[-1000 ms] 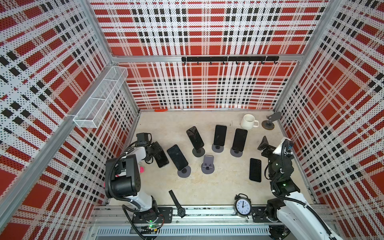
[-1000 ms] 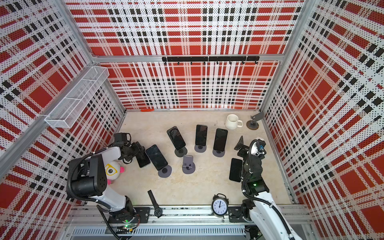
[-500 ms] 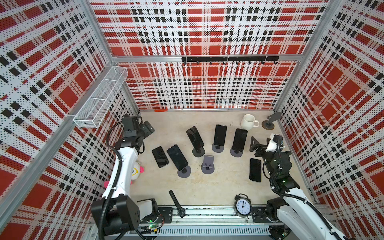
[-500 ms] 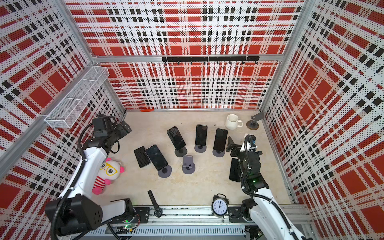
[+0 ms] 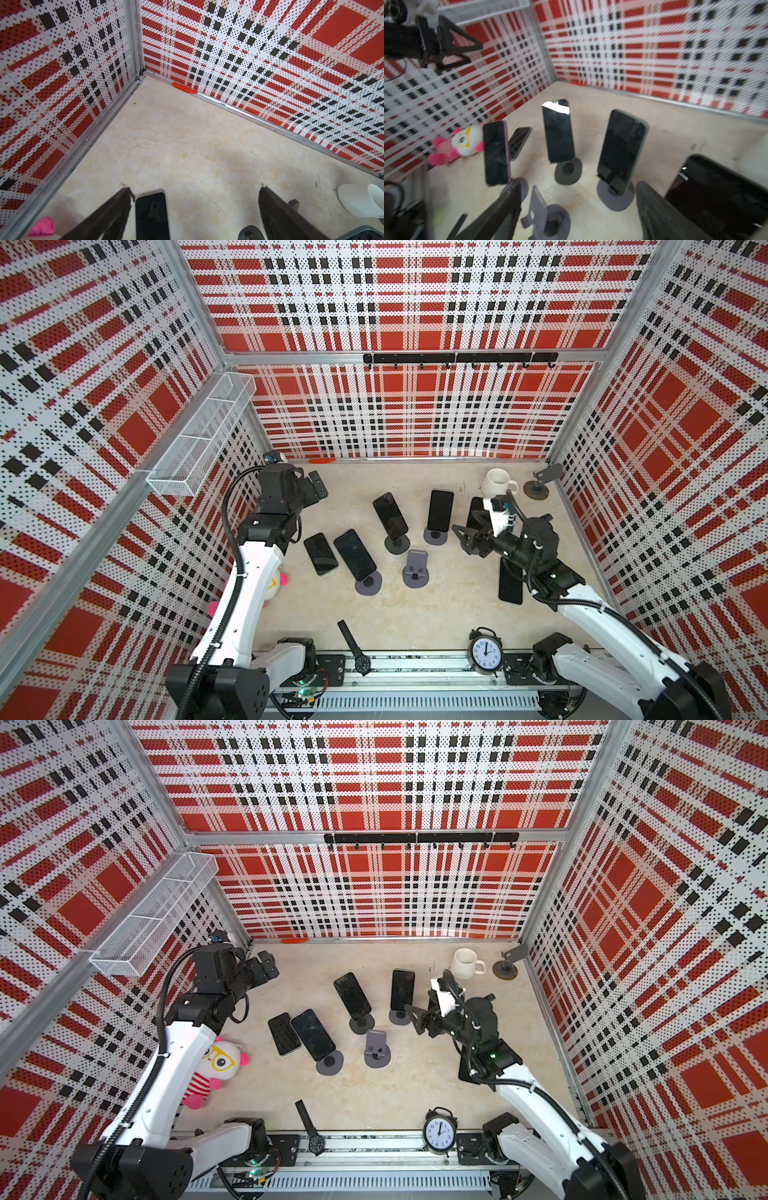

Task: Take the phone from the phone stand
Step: 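Lower the right gripper onto the empty grey stand and close it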

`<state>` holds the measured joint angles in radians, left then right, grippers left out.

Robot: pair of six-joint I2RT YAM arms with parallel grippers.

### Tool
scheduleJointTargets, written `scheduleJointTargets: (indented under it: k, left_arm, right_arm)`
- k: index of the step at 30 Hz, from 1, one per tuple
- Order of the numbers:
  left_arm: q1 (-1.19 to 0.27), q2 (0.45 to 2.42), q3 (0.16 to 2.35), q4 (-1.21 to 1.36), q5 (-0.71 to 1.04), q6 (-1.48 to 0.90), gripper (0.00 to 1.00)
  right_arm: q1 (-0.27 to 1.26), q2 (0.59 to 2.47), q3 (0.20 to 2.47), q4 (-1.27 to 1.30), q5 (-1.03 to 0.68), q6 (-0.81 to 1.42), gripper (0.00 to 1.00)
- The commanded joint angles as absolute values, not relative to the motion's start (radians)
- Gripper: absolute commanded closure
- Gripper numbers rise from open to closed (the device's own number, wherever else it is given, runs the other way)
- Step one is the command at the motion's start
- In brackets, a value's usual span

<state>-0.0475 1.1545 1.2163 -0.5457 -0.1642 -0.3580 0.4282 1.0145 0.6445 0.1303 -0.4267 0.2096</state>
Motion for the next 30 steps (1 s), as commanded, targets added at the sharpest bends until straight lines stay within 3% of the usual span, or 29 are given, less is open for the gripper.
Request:
scheduleJointTargets:
  k: [1,6,17,21,27,30]
  left_arm:
    - [-0.050,1.140,1.207,-0.516,-0.144,-0.336,0.02]
    - [-0.048,1.145,1.187,-0.516,-0.135,-0.314,0.02]
    - [-0.045,1.127,1.127,-0.466,-0.075,-0.328,0.02]
    - [-0.044,1.121,1.101,-0.456,-0.066,-0.331,0.02]
    - [-0.030,1.105,1.069,-0.444,-0.053,-0.336,0.02]
    - [-0.023,1.093,1.058,-0.443,-0.052,-0.338,0.02]
  right_arm:
    - [0.438,1.099,0.713,-0.008,-0.605,0.155,0.14]
    - [0.493,1.205,0.820,-0.217,-0.528,0.058,0.16]
    - [0.627,1.452,1.046,-0.393,-0.355,-0.032,0.20]
    - [0.632,1.519,1.091,-0.403,-0.362,-0.043,0.22]
    - [0.632,1.637,1.175,-0.469,-0.474,-0.072,0.36]
    - [0.641,1.659,1.185,-0.472,-0.496,-0.084,0.37]
